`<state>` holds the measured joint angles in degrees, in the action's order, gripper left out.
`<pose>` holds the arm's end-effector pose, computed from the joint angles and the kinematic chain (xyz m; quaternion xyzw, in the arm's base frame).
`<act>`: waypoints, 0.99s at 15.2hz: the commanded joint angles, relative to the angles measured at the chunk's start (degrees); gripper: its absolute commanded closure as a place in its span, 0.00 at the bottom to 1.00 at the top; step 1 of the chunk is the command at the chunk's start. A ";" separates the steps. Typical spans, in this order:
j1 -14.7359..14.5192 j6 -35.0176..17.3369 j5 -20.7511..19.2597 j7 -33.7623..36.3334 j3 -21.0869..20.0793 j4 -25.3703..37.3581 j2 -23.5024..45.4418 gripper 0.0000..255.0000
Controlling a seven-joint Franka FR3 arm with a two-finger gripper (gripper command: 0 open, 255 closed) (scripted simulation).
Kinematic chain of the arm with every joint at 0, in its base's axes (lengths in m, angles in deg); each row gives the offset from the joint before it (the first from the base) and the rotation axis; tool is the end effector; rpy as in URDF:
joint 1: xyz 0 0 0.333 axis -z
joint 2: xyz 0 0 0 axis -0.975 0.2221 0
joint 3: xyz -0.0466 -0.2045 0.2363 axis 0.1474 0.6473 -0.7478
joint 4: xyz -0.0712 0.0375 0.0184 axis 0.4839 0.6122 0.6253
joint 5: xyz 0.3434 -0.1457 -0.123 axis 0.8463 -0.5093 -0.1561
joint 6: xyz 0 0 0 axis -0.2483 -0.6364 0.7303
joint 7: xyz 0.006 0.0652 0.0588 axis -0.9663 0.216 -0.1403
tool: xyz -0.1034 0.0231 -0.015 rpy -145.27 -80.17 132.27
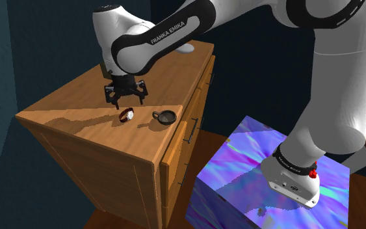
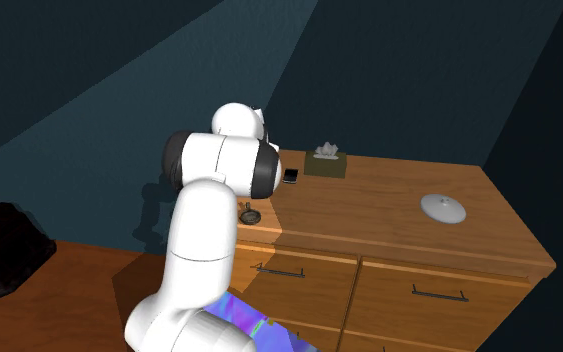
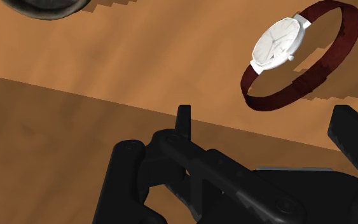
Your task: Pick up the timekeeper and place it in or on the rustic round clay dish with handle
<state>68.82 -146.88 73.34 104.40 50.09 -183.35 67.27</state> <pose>0.5946 0.2867 0.3402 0.9690 -0.2456 0.0158 0.0198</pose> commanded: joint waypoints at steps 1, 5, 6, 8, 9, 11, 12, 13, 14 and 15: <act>0.00 -0.03 -0.01 0.00 0.00 -0.01 0.01 0.00; 0.00 -0.02 0.00 0.00 0.00 -0.01 0.01 1.00; 0.00 -0.02 0.00 0.00 0.00 -0.01 0.01 1.00; -0.02 0.01 -0.02 0.01 0.01 0.08 0.07 1.00; -0.01 -0.02 -0.02 0.01 0.01 0.04 0.06 1.00; -0.01 -0.04 -0.02 0.01 0.01 0.00 0.04 1.00; 0.00 -0.06 -0.02 0.01 0.01 -0.03 0.03 1.00; 0.00 -0.03 -0.01 0.00 0.00 -0.01 0.01 1.00; 0.05 0.58 0.17 -0.14 -0.09 0.26 -0.35 1.00; 0.10 1.19 0.35 -0.27 -0.17 0.55 -0.70 1.00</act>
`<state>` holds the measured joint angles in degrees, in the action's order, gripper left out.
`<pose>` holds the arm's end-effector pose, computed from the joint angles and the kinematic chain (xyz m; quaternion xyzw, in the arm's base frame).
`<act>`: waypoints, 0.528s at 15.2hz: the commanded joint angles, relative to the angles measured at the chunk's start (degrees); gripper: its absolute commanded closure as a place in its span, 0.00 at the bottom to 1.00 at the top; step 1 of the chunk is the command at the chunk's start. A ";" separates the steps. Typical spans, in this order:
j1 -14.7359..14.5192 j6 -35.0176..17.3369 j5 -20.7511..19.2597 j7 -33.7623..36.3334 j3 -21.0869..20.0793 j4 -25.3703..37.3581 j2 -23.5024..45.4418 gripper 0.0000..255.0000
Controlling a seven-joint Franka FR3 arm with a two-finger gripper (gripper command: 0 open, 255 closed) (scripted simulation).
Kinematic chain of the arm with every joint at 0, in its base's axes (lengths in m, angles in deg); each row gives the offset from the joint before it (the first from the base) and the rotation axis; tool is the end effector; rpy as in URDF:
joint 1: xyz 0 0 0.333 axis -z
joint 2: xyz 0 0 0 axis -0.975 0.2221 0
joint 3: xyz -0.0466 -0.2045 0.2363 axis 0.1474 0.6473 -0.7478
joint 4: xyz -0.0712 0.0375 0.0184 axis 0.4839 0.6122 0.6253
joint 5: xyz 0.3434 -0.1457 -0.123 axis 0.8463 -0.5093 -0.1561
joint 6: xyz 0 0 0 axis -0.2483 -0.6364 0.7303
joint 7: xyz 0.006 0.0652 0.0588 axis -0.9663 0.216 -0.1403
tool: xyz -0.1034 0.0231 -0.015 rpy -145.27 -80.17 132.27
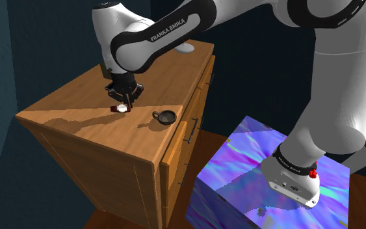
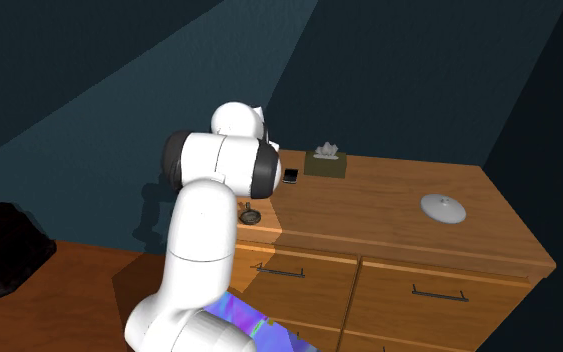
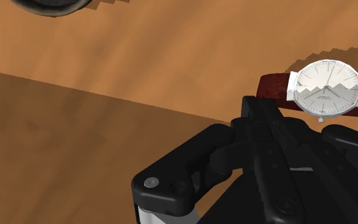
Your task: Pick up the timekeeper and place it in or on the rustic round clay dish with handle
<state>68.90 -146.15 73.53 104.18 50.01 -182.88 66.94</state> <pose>0.5954 0.2864 0.3465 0.9690 -0.2456 0.0161 0.0196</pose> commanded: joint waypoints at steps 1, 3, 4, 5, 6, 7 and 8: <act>0.06 1.08 0.33 -0.18 -0.17 0.41 -0.69 1.00; 0.13 2.33 0.66 -0.44 -0.33 1.07 -1.32 1.00; 0.17 2.97 0.82 -0.56 -0.40 1.43 -1.62 1.00; 0.20 3.60 0.97 -0.68 -0.47 1.79 -1.92 1.00; 0.22 4.24 1.12 -0.80 -0.54 2.18 -2.20 1.00; 0.25 4.89 1.27 -0.92 -0.60 2.57 -2.47 1.00; 0.27 5.54 1.41 -1.04 -0.67 2.98 -2.73 1.00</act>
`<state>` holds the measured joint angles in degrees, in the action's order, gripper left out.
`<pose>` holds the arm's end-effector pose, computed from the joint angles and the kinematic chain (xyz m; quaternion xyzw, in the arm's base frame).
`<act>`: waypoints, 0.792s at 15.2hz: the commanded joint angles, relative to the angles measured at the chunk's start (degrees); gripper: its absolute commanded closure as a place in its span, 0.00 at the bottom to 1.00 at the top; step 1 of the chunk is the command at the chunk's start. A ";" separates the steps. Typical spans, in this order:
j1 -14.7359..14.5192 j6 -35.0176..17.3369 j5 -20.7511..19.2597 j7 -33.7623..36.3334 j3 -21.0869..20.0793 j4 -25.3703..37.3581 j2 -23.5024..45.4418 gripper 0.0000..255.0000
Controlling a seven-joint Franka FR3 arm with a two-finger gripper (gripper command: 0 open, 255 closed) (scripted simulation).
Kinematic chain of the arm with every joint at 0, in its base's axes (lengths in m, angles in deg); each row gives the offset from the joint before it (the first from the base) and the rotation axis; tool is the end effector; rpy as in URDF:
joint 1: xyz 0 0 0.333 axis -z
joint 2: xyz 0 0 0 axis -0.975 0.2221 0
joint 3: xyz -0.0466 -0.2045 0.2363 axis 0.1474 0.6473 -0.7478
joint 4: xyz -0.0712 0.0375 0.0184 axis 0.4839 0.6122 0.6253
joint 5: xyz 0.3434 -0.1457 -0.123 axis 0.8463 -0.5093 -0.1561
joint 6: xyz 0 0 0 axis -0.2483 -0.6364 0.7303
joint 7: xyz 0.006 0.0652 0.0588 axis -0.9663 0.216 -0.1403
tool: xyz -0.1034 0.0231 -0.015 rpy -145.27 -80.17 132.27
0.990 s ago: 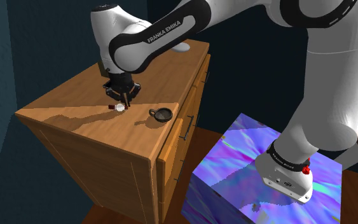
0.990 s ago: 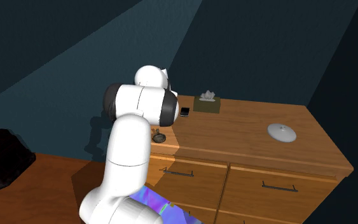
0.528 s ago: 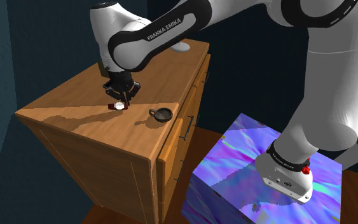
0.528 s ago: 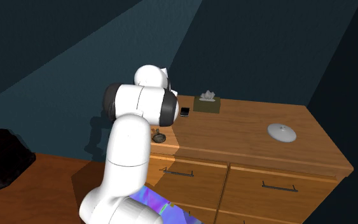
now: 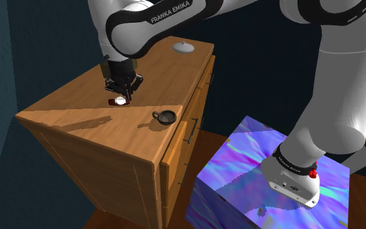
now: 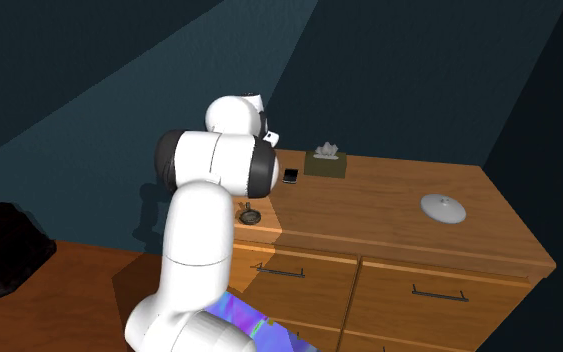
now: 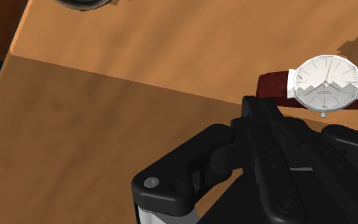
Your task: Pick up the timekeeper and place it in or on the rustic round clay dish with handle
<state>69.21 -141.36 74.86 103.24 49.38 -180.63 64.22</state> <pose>0.5935 0.2862 0.3879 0.9690 -0.2456 0.0160 0.0197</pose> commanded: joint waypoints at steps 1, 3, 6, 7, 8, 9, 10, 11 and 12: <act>-0.02 1.41 0.21 -0.21 -0.09 1.15 -0.27 1.00; 0.00 2.74 0.47 -0.43 -0.20 2.05 -0.73 1.00; 0.01 4.76 0.81 -0.73 -0.35 3.51 -1.35 1.00; 0.01 5.45 0.92 -0.83 -0.39 4.03 -1.54 1.00; 0.00 6.14 1.02 -0.92 -0.43 4.57 -1.71 1.00; -0.01 6.83 1.11 -1.02 -0.47 5.12 -1.87 1.00; -0.02 7.53 1.20 -1.11 -0.51 5.69 -2.02 1.00; -0.04 8.24 1.28 -1.19 -0.55 6.27 -2.15 1.00; -0.06 8.95 1.35 -1.27 -0.59 6.87 -2.27 1.00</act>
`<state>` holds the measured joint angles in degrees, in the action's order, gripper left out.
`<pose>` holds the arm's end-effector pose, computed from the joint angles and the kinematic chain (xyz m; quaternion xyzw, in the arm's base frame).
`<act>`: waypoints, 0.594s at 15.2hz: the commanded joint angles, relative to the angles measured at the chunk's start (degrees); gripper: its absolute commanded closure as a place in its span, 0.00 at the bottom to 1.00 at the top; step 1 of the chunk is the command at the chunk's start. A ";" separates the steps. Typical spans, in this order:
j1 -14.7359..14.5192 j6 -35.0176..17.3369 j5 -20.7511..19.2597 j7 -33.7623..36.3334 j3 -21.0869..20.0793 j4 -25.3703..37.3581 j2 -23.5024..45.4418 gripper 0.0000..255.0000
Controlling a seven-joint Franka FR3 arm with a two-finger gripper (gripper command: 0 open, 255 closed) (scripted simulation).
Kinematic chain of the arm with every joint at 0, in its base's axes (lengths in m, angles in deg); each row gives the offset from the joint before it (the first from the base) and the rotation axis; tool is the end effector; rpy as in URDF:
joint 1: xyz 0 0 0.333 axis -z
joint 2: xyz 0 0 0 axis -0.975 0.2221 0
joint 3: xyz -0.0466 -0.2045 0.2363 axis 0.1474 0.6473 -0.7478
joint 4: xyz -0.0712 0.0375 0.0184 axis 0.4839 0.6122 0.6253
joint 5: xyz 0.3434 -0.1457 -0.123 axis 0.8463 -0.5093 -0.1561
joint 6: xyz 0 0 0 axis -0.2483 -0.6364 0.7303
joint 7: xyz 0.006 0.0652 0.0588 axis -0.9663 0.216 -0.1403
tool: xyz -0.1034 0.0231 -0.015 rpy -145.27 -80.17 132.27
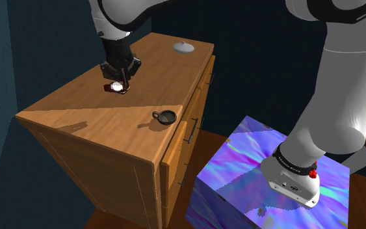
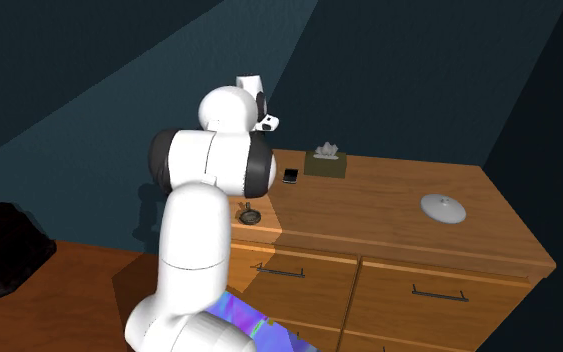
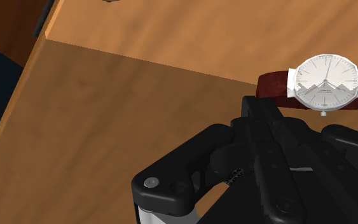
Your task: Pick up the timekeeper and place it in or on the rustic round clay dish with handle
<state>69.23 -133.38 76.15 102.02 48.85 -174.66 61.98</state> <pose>0.5944 0.2860 0.4498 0.9690 -0.2457 0.0161 0.0197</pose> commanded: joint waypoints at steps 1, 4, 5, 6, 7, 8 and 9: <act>-0.11 1.68 0.13 -0.14 -0.08 1.53 -0.15 1.00; 1.63 -0.13 1.93 -1.35 -0.33 -5.17 -5.45 1.00; 2.40 -0.98 2.86 -2.05 -0.39 -8.37 -8.01 1.00; 3.09 -1.74 3.82 -2.82 -0.37 -11.42 -10.54 1.00; 3.70 -2.40 4.79 -3.64 -0.30 -14.35 -13.05 1.00; 4.23 -2.97 5.76 -4.52 -0.16 -17.16 -15.53 1.00; 4.67 -3.45 6.73 -5.44 0.04 -19.88 -17.99 1.00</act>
<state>73.40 -136.26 81.94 97.45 48.75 -191.79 46.35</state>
